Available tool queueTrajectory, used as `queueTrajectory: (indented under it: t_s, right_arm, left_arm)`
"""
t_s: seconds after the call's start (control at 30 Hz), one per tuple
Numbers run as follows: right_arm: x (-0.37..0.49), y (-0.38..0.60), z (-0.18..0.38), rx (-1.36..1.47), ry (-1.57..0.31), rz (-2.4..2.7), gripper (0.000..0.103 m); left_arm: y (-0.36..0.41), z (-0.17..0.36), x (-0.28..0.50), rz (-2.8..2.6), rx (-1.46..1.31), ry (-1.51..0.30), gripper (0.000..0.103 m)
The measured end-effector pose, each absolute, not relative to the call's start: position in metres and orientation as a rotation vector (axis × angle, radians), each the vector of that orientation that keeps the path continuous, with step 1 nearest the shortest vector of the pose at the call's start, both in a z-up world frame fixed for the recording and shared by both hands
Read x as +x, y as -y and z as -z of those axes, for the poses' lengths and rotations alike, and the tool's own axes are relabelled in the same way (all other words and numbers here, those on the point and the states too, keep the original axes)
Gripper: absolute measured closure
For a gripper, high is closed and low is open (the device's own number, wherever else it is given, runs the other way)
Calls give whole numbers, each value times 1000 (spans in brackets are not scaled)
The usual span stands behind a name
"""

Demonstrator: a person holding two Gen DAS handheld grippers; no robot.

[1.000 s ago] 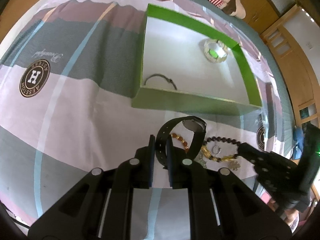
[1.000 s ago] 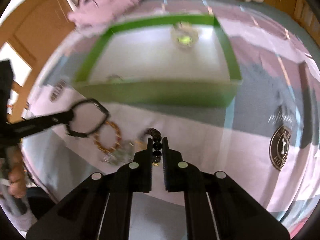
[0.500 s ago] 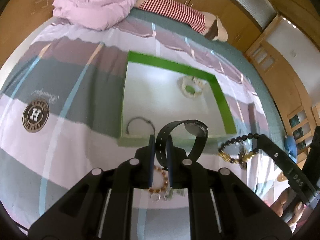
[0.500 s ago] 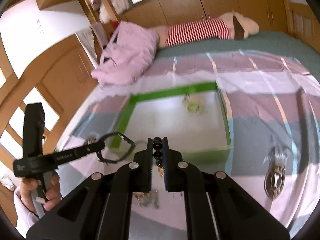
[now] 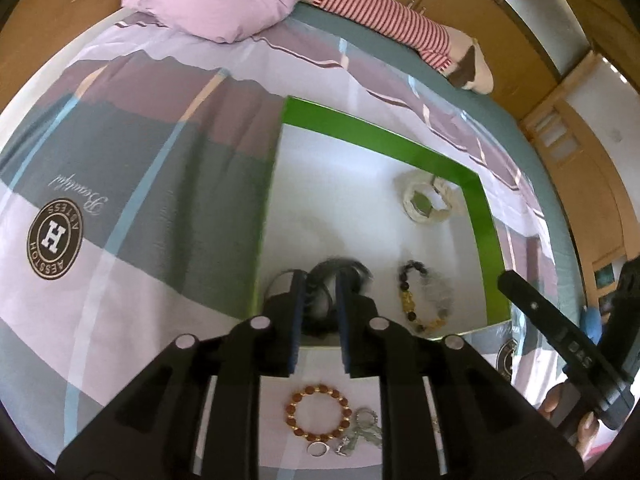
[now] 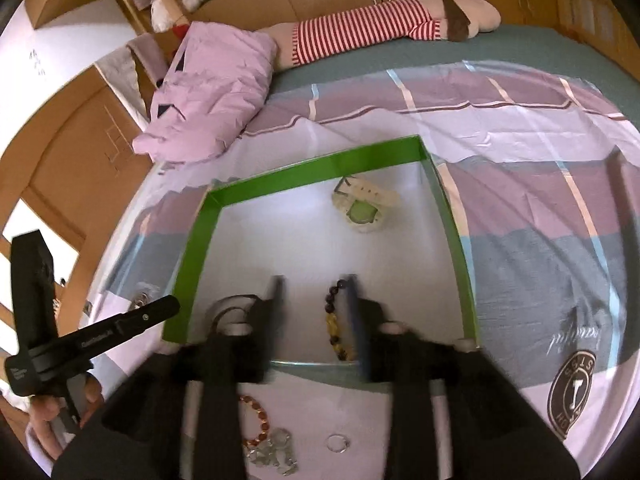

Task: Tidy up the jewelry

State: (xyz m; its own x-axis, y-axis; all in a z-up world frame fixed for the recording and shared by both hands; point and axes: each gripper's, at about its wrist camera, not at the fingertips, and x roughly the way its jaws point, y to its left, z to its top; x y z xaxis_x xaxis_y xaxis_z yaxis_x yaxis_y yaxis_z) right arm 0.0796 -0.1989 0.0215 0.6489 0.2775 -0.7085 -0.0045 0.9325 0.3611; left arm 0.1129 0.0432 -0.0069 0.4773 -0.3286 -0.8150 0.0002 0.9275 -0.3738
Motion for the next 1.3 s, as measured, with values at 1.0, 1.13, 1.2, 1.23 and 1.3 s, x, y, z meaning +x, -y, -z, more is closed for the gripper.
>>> queueTrajectory:
  t_s: [1.0,1.13,1.2,1.23,1.3]
  right_arm:
    - [-2,164,81,11,-1390,-131,85]
    - [3,163,75,45,-1336,-124,87]
    - [3,166,69,68,-1301,-119,87]
    - [3,167,68,77,-1289,-119,87]
    - [6,167,62,85,-1275,-123,87]
  left_arm:
    - [-4,71,36,151,6,-1338,64]
    - [-4,78,36,145,2,-1365,64]
    - [-5,80,36,146,4,-1366,67]
    - [-4,81,36,150,4,-1365,70]
    - [-3,81,36,158,8,-1360,78]
